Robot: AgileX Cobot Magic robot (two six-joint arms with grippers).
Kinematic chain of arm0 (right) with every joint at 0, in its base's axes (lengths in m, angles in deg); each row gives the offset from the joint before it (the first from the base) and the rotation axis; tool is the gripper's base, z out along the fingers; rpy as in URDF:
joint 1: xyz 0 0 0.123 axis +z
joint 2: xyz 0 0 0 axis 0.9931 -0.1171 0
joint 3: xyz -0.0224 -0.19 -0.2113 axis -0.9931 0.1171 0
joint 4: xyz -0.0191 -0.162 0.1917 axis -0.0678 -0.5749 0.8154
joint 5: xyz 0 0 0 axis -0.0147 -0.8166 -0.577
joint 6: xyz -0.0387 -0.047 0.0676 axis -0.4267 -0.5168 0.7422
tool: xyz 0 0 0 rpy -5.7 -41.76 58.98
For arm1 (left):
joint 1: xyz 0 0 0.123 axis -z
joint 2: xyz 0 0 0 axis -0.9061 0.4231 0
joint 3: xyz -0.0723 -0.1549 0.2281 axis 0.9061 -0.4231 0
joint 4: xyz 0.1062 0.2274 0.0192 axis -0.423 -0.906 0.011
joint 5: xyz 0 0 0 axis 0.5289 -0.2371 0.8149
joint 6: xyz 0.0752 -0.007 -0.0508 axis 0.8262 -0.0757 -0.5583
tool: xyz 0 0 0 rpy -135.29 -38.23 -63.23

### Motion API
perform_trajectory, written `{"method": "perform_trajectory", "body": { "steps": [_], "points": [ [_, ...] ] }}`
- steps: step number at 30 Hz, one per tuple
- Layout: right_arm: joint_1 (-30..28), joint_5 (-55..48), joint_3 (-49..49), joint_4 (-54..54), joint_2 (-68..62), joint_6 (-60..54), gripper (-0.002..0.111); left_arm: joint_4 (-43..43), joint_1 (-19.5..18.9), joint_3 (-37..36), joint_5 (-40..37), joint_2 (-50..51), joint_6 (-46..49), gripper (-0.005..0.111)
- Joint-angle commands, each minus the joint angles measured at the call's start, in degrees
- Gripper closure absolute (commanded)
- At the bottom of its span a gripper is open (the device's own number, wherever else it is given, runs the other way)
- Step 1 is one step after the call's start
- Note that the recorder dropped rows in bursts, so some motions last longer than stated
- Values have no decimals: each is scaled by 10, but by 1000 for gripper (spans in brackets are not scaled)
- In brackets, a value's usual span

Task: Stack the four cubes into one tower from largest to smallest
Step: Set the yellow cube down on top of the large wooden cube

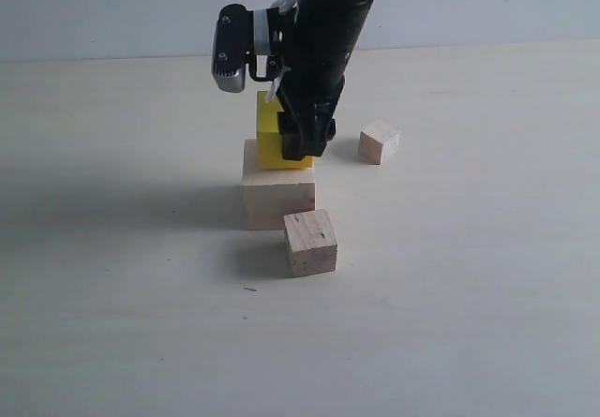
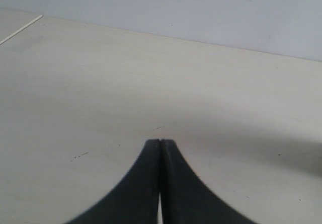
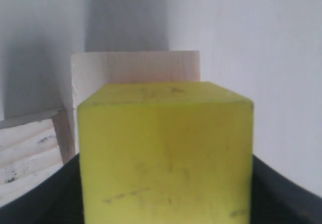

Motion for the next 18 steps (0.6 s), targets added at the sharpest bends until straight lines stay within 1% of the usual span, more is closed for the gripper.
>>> {"method": "perform_trajectory", "body": {
  "steps": [1, 18],
  "points": [
    [1, -4, -3, 7, 3, -3, 108, -1, 4, -1, 3, -4, 0, 107],
    [1, -13, -3, 24, 5, -22, 108, -1, 4, -1, 3, -4, 0, 107]
  ]
}}
